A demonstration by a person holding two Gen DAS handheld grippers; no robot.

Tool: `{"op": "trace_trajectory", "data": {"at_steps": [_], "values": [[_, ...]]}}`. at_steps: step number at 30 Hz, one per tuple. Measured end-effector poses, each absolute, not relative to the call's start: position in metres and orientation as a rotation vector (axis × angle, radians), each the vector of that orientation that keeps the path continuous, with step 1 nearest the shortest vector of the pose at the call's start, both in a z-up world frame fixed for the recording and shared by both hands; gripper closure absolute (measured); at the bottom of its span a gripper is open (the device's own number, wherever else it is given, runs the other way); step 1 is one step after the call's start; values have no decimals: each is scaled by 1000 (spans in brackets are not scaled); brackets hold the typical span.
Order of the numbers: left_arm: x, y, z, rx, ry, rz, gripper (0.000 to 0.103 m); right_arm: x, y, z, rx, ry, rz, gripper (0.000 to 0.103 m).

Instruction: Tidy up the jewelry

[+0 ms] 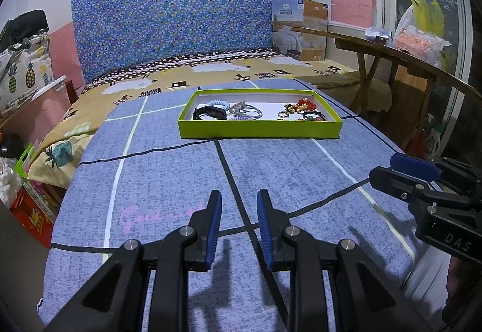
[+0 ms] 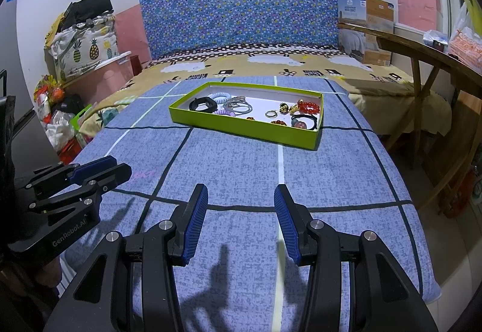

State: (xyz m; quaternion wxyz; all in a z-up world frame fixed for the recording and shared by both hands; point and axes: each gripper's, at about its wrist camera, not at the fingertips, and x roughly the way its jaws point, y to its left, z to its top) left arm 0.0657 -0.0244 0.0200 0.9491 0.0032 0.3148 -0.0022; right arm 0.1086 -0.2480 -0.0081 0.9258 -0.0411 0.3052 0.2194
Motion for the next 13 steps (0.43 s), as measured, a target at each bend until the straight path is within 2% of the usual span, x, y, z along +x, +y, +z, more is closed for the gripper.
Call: {"op": "trace_trajectory", "data": {"at_steps": [13], "values": [[66,-24,16,-5,641,-17,78,109,-250,-13,-82,624,446,56]]}}
